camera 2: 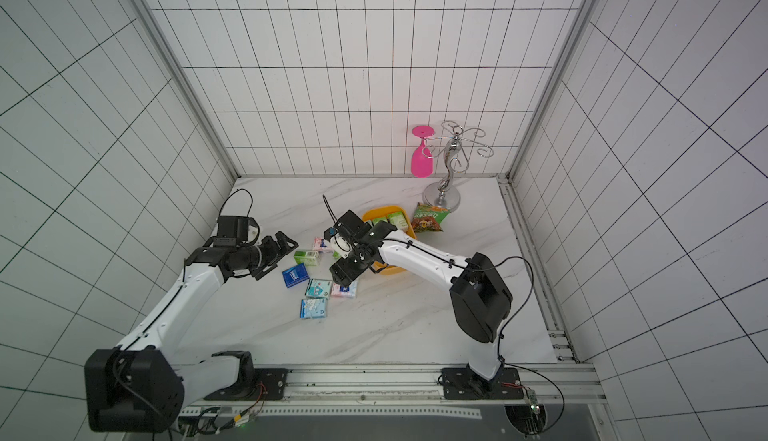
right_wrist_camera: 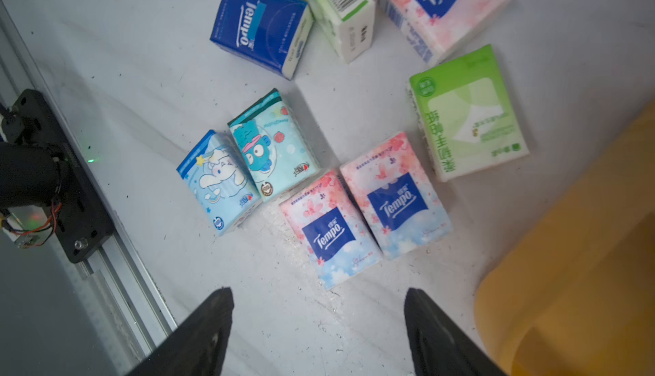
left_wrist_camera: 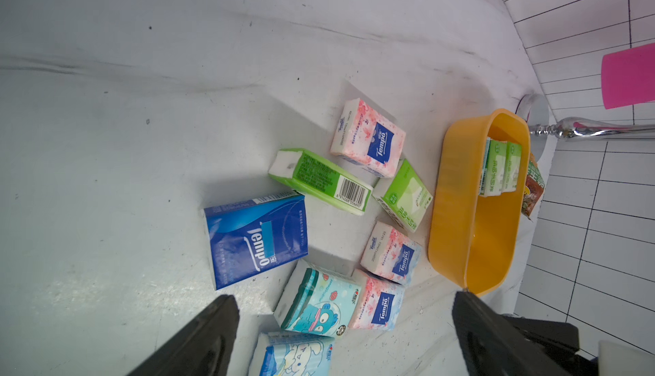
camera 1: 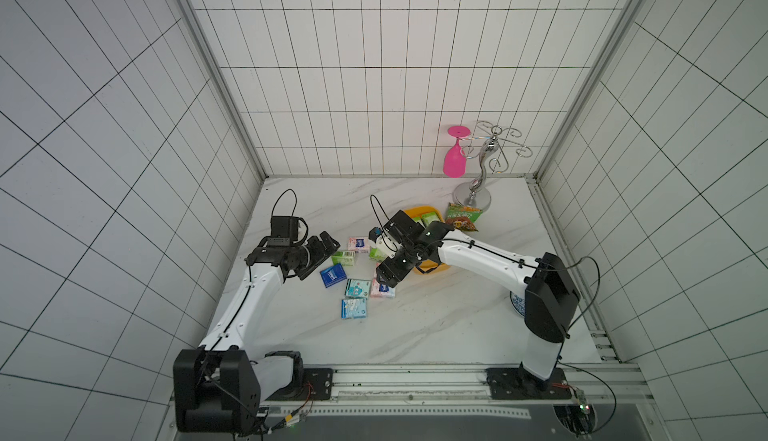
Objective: Put the pocket tissues into the storage box
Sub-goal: Place the pocket tissues in the storage box, then pick up the pocket tissues from the center of the board.
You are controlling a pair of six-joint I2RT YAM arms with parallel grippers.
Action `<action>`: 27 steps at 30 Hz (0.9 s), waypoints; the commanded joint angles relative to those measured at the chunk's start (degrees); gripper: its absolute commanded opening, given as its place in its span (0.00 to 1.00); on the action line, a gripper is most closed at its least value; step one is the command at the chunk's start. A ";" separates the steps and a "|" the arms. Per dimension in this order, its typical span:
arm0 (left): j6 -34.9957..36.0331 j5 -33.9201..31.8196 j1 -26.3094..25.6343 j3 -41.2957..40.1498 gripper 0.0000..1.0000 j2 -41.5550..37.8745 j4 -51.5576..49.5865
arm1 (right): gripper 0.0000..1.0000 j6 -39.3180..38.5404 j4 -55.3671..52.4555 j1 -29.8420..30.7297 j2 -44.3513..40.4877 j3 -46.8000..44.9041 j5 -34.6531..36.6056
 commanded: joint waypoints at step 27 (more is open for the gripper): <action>0.98 0.52 1.49 -0.25 0.98 -0.69 -0.03 | 0.85 -12.56 -6.85 5.65 15.44 6.53 8.50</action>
